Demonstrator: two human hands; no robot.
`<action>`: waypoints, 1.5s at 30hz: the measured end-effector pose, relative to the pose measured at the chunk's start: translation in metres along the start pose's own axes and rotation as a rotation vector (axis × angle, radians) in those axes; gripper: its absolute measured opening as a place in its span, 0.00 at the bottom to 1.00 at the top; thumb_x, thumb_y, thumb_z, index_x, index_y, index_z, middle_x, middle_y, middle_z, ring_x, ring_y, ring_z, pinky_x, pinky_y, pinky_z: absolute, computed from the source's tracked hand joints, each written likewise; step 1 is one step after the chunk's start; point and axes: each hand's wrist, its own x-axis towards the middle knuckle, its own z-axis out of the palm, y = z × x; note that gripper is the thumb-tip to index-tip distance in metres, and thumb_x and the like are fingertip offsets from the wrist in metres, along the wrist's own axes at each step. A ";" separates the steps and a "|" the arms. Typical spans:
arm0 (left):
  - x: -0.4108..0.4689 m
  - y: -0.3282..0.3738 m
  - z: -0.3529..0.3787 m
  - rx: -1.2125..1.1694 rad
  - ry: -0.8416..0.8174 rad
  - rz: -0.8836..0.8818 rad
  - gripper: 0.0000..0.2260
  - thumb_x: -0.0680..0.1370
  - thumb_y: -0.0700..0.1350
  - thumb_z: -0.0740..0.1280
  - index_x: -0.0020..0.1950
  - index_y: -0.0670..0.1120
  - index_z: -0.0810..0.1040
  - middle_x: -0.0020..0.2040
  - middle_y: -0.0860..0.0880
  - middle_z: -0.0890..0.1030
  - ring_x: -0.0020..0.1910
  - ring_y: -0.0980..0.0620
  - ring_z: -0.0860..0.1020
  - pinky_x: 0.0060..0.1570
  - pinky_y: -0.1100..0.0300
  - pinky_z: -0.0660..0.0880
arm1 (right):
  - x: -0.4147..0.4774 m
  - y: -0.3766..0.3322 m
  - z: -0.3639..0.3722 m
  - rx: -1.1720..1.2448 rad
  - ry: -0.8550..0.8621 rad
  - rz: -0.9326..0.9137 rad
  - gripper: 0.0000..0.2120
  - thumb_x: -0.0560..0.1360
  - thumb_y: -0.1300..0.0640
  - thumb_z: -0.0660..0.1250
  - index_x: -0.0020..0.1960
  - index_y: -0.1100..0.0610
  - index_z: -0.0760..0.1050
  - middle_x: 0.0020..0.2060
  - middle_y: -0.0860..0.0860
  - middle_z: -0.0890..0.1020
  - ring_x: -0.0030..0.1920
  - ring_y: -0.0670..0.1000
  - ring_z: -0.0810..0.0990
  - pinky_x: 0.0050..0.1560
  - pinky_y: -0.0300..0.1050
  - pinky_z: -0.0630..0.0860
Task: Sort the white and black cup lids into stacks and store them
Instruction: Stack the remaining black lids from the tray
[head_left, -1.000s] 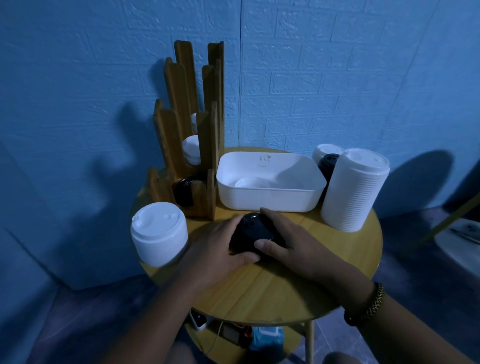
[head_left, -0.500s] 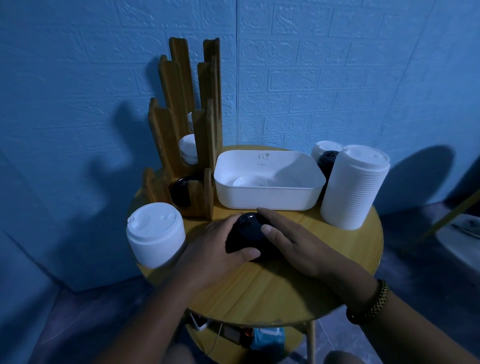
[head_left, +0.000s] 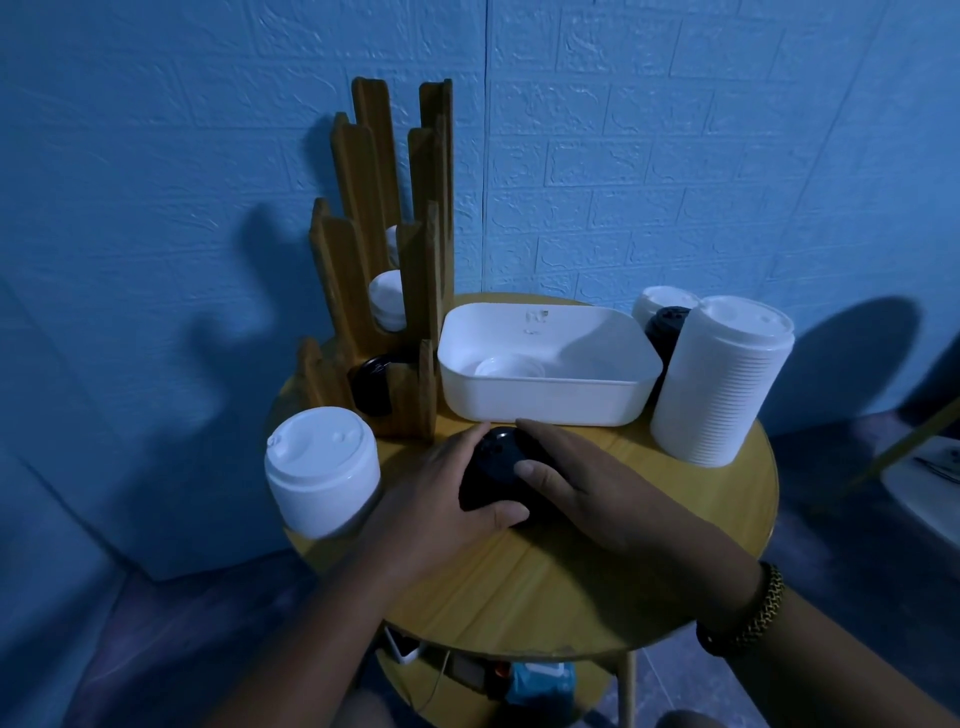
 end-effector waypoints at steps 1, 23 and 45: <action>0.000 0.001 0.000 -0.004 0.006 0.000 0.39 0.75 0.65 0.70 0.80 0.65 0.51 0.79 0.60 0.61 0.73 0.56 0.66 0.63 0.56 0.72 | 0.003 -0.001 -0.002 -0.046 -0.006 0.000 0.30 0.79 0.36 0.54 0.78 0.46 0.59 0.72 0.44 0.69 0.67 0.42 0.68 0.65 0.41 0.68; -0.002 0.010 -0.001 0.015 0.027 -0.094 0.44 0.74 0.61 0.74 0.81 0.62 0.50 0.79 0.57 0.61 0.75 0.53 0.65 0.69 0.55 0.70 | 0.008 -0.011 -0.017 -0.008 0.039 0.035 0.36 0.74 0.33 0.65 0.77 0.44 0.61 0.66 0.43 0.73 0.64 0.43 0.73 0.62 0.42 0.74; 0.003 0.007 0.002 0.021 0.089 -0.128 0.44 0.73 0.60 0.75 0.80 0.65 0.50 0.80 0.63 0.55 0.77 0.58 0.61 0.71 0.60 0.66 | 0.139 -0.005 -0.074 -0.522 -0.310 0.420 0.24 0.85 0.45 0.53 0.72 0.60 0.70 0.68 0.58 0.74 0.69 0.57 0.71 0.63 0.47 0.65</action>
